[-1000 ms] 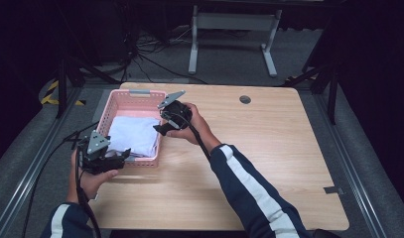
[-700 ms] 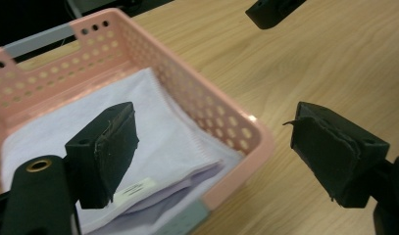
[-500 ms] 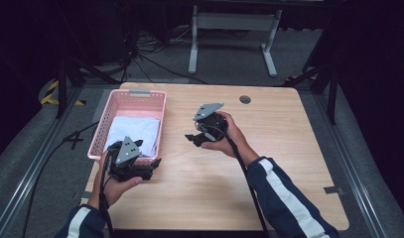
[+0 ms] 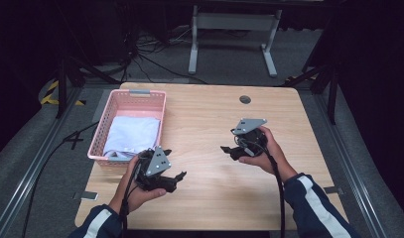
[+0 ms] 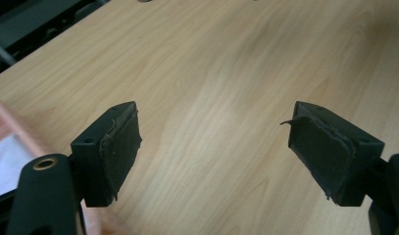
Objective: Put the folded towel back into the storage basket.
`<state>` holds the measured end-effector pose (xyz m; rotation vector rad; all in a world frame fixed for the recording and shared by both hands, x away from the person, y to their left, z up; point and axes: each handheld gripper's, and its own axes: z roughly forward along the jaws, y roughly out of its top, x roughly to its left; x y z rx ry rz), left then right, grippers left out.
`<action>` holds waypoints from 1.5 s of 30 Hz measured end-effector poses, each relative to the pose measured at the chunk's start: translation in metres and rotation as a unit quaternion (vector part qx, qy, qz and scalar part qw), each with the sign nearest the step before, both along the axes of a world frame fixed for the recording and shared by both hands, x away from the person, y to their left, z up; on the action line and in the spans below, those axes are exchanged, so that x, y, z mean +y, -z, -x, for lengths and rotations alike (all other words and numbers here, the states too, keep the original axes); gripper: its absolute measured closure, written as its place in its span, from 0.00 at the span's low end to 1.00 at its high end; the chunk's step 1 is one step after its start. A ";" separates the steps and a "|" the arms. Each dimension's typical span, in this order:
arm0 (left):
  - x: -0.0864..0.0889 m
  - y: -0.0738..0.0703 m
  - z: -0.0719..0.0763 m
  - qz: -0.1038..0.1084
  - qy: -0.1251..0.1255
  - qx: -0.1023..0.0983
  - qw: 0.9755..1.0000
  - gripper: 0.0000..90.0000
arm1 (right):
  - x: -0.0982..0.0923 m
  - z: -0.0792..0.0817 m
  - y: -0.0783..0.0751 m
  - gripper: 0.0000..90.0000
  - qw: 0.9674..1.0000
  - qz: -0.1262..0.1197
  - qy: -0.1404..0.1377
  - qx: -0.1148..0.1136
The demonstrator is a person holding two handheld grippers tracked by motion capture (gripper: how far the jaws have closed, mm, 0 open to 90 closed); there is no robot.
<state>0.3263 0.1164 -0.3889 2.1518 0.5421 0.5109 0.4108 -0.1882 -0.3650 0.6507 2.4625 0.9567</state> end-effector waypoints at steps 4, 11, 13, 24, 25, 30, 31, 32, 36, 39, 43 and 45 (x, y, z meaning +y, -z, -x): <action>-0.011 0.007 0.001 -0.010 0.016 0.003 1.000 0.23 | -0.014 0.011 0.005 0.34 1.000 0.008 0.007 -0.001; -0.029 0.030 0.000 -0.055 0.048 0.030 0.997 0.23 | -0.044 0.036 0.029 0.33 0.999 0.027 0.021 0.006; -0.033 0.035 0.000 -0.065 0.056 0.031 0.996 0.23 | -0.053 0.042 0.038 0.33 0.999 0.028 0.029 0.010; -0.044 0.064 -0.008 -0.093 0.089 0.059 0.990 0.24 | -0.118 0.074 0.082 0.31 0.996 0.002 0.079 0.037; -0.045 0.067 -0.009 -0.097 0.091 0.059 0.989 0.24 | -0.123 0.077 0.086 0.31 0.996 0.000 0.079 0.040; -0.044 0.080 -0.017 -0.076 0.098 0.099 0.987 0.23 | -0.147 0.085 0.098 0.29 0.991 -0.045 0.105 0.063; -0.044 0.080 -0.017 -0.076 0.098 0.099 0.987 0.23 | -0.147 0.085 0.098 0.29 0.991 -0.045 0.105 0.063; -0.044 0.080 -0.017 -0.076 0.099 0.099 0.987 0.22 | -0.153 0.087 0.101 0.28 0.989 -0.062 0.115 0.063; -0.040 0.088 -0.021 -0.039 0.097 0.115 0.988 0.18 | -0.155 0.089 0.103 0.26 0.989 -0.071 0.117 0.057; -0.041 0.088 -0.021 -0.038 0.099 0.115 0.988 0.17 | -0.155 0.088 0.103 0.26 0.989 -0.070 0.118 0.057; -0.042 0.088 -0.023 -0.043 0.102 0.115 0.987 0.15 | -0.155 0.088 0.103 0.26 0.989 -0.070 0.118 0.057; -0.042 0.087 -0.023 -0.046 0.103 0.114 0.987 0.14 | -0.156 0.088 0.103 0.25 0.989 -0.069 0.117 0.057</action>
